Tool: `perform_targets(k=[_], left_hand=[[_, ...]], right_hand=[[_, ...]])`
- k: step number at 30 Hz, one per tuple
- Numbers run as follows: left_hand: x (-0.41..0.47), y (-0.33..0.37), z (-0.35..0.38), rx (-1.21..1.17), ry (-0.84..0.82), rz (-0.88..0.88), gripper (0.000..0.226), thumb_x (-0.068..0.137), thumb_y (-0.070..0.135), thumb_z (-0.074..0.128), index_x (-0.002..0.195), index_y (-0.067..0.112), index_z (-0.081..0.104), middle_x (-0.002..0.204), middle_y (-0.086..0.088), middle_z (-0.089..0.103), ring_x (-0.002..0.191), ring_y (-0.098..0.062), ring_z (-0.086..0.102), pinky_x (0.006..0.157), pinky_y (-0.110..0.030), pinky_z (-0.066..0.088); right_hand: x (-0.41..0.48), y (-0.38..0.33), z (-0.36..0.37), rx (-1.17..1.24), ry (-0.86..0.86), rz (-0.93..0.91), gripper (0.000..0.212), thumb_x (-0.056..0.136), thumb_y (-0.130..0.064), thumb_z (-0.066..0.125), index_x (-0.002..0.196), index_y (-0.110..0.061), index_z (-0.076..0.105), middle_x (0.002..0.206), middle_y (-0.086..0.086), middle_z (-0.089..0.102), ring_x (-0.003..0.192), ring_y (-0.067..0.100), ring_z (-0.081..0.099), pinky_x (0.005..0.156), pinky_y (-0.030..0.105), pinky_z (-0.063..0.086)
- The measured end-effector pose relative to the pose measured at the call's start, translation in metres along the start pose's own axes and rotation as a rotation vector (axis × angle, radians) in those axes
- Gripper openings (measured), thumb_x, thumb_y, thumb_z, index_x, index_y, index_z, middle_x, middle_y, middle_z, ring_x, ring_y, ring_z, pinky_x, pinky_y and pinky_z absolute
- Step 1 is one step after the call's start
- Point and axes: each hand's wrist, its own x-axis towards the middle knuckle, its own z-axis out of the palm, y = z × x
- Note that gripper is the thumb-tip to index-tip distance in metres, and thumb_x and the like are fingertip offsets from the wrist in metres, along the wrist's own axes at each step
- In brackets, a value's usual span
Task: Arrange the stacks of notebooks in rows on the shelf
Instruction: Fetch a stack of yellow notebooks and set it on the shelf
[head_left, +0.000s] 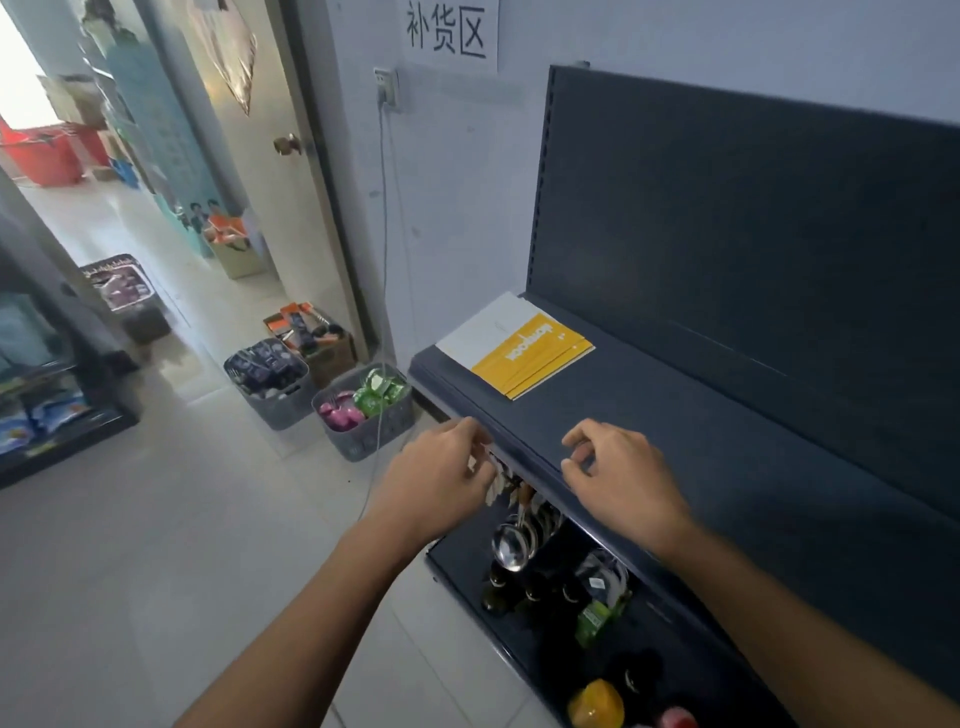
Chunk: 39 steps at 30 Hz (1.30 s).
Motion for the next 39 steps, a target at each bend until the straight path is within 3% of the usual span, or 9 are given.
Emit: perform_targets(k=[6,11,19,24,29,35,39], left_hand=[[0.051,-0.062,-0.024,0.017,-0.054,0.099,0.022,0.093,0.032,0.049,0.112,0.025,0.06,0.105,0.009,0.064,0.088,-0.013,0.062,0.077,-0.04,0.055],[0.092,-0.092,-0.034,0.015,-0.075,0.167,0.014,0.094,0.033,0.048,0.101,0.024,0.057,0.1,0.008,0.062,0.085,-0.015,0.061,0.076,-0.041,0.054],[0.178,-0.114,-0.032,-0.031,-0.092,0.242,0.025,0.096,0.031,0.049,0.118,0.025,0.061,0.11,0.01,0.064,0.093,-0.013,0.062,0.08,-0.035,0.053],[0.232,-0.123,-0.025,-0.048,-0.153,0.287,0.022,0.096,0.028,0.051,0.114,0.024,0.062,0.106,0.009,0.065,0.087,-0.011,0.062,0.076,-0.033,0.052],[0.284,-0.123,-0.01,-0.053,-0.151,0.31,0.024,0.096,0.027,0.051,0.115,0.019,0.063,0.109,0.001,0.063,0.095,-0.018,0.061,0.081,-0.038,0.053],[0.319,-0.117,0.012,0.122,-0.148,0.257,0.054,0.098,0.05,0.052,0.131,0.008,0.05,0.125,-0.009,0.052,0.117,-0.029,0.049,0.084,-0.037,0.046],[0.333,-0.12,0.028,0.183,-0.236,0.241,0.06,0.096,0.058,0.049,0.13,0.009,0.046,0.125,-0.008,0.05,0.116,-0.026,0.05,0.085,-0.035,0.047]], right_hand=[[0.036,-0.038,0.028,0.034,0.049,0.113,0.015,0.092,-0.031,0.06,0.106,-0.026,0.06,0.089,-0.014,0.061,0.081,0.009,0.059,0.072,0.036,0.056],[0.065,-0.057,0.039,0.014,0.097,0.208,0.012,0.091,-0.031,0.061,0.103,-0.03,0.058,0.088,-0.014,0.063,0.081,0.008,0.061,0.074,0.034,0.055],[0.138,-0.059,0.056,0.03,0.172,0.303,0.015,0.089,-0.033,0.06,0.103,-0.03,0.063,0.086,-0.016,0.064,0.079,0.007,0.061,0.07,0.032,0.054],[0.179,-0.051,0.063,0.062,0.159,0.421,0.021,0.089,-0.033,0.058,0.109,-0.029,0.064,0.093,-0.015,0.065,0.083,0.01,0.061,0.072,0.032,0.053],[0.206,-0.04,0.066,0.078,0.189,0.526,0.023,0.092,-0.032,0.058,0.114,-0.027,0.062,0.1,-0.011,0.064,0.089,0.012,0.062,0.079,0.036,0.054],[0.218,-0.031,0.075,0.075,0.268,0.69,0.034,0.094,-0.033,0.056,0.126,-0.021,0.055,0.116,-0.001,0.056,0.096,0.019,0.061,0.079,0.039,0.055],[0.222,-0.027,0.09,0.088,0.305,0.767,0.031,0.097,-0.037,0.051,0.119,-0.016,0.056,0.109,0.0,0.052,0.092,0.021,0.059,0.073,0.034,0.049]])
